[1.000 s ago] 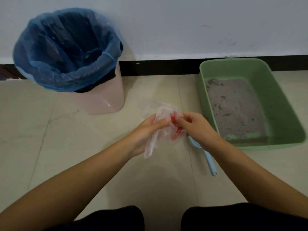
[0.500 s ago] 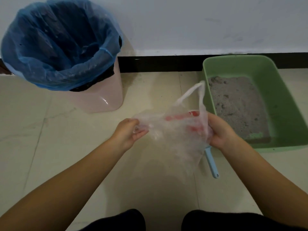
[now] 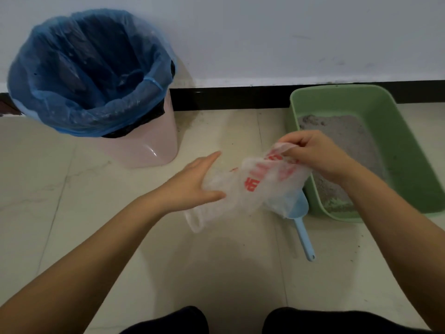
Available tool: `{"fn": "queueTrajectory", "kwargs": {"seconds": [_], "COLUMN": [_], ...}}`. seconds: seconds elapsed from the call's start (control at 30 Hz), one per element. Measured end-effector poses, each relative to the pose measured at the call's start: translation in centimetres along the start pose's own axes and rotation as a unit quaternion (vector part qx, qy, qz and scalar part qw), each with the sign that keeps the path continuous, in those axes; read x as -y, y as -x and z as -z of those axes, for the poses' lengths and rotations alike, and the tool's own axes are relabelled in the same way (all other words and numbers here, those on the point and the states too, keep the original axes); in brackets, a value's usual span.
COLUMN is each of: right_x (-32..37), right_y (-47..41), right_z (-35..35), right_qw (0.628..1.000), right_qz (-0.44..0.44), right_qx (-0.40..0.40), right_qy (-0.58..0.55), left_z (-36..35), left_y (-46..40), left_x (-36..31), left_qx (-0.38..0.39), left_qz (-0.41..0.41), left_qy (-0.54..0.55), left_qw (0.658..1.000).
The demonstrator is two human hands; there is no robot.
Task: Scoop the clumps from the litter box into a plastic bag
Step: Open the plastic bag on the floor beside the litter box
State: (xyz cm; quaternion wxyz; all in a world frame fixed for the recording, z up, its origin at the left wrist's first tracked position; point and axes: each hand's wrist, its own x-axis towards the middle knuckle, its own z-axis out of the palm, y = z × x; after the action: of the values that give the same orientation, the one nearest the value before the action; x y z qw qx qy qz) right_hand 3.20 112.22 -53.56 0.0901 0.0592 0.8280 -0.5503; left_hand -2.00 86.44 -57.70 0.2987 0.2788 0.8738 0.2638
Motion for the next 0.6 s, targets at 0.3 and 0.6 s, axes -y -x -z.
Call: {"fn": "queueTrajectory", "kwargs": {"seconds": [0.3, 0.6], "right_x": [0.0, -4.4], "right_y": [-1.3, 0.1], "right_z": [-1.3, 1.5], "right_qw": [0.889, 0.936], "right_qz": [0.003, -0.139], "right_qx": [0.035, -0.068], "right_qy": [0.457, 0.317], "left_z": [-0.2, 1.2], "left_y": [-1.5, 0.5], "left_x": [-3.7, 0.1], "left_qx": [-0.146, -0.199], "left_qz": [0.047, 0.154], "left_qy": [0.324, 0.623], "left_qw": [0.934, 0.741]}}
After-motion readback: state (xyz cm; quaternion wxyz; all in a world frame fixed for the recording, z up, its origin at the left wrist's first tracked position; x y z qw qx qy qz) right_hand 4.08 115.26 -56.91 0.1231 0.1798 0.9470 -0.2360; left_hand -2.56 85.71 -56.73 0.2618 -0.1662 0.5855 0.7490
